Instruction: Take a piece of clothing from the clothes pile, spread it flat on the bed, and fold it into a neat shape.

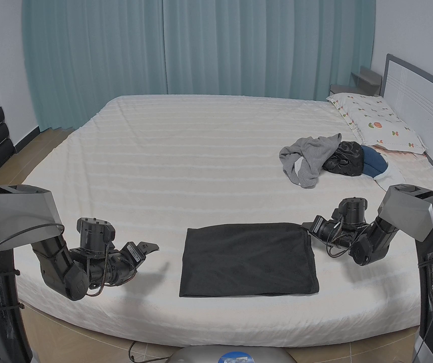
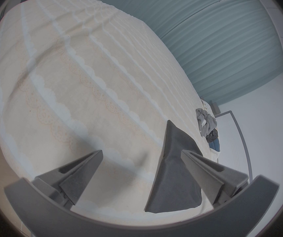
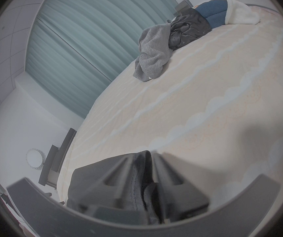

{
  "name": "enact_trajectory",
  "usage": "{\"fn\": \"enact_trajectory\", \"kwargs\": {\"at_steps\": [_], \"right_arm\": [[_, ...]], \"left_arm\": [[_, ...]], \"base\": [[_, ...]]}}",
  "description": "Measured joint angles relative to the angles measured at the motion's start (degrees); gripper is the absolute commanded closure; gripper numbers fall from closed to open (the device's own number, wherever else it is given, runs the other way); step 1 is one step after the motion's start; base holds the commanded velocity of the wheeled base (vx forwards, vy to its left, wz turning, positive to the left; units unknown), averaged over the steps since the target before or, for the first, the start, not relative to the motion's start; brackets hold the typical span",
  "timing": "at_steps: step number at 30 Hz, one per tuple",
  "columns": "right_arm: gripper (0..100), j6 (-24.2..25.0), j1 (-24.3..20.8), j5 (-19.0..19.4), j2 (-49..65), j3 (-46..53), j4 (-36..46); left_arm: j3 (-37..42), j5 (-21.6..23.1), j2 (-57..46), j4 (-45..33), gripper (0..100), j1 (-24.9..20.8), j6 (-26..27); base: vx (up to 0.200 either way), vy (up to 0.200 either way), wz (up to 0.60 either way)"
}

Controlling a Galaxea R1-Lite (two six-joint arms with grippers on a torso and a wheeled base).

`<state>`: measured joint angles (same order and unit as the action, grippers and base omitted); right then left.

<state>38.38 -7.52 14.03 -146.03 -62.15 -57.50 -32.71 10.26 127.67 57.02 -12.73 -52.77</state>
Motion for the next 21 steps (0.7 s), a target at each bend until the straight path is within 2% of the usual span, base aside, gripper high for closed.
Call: {"fn": "enact_trajectory", "kwargs": {"at_steps": [8, 15, 21], "right_arm": [[0, 0.1, 0.2, 1.2, 3.3, 4.7, -0.2], [0, -0.7, 1.2, 7.2, 9.9, 17.0, -0.7], [0, -4.5, 1.4, 11.7, 14.7, 29.6, -1.4]], "left_arm": [[0.0, 0.0, 0.0, 0.0, 0, 0.0, 0.0], [0.0, 0.0, 0.0, 0.0, 0, 0.0, 0.0], [0.1, 0.0, 0.0, 0.0, 0, 0.0, 0.0]], "base": [[0.000, 0.000, 0.00], [0.000, 0.000, 0.00], [0.000, 0.000, 0.00]]}}
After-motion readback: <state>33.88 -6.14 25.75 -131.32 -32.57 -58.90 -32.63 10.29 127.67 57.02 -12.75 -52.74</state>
